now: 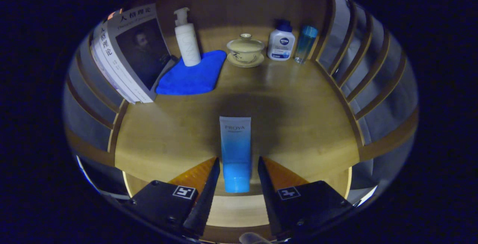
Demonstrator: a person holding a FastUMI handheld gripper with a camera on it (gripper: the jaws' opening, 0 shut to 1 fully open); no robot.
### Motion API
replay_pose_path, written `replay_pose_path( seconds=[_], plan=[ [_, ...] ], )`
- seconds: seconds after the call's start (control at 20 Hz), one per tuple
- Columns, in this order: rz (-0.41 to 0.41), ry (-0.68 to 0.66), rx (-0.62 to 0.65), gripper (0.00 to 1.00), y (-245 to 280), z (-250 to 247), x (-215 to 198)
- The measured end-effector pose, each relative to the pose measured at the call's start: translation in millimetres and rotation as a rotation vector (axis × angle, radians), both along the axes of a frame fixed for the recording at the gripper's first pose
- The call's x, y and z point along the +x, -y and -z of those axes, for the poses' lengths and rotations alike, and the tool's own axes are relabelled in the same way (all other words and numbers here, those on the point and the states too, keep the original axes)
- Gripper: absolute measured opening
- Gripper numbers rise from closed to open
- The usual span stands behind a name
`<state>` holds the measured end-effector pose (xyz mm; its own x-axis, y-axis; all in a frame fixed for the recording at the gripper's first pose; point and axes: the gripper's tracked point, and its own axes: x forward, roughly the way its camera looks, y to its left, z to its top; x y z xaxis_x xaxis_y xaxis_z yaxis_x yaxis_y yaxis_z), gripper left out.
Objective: Pull open the drawer, take out the items inside it, and place them on the countertop above the cabinet.
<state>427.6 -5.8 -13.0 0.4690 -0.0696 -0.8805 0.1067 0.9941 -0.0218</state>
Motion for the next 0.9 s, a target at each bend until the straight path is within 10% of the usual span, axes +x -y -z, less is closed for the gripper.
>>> replay_pose_path(
  seconds=[0.9],
  plan=[
    [-0.195, 0.499, -0.014, 0.77, -48.1, -117.9, -115.6]
  ],
)
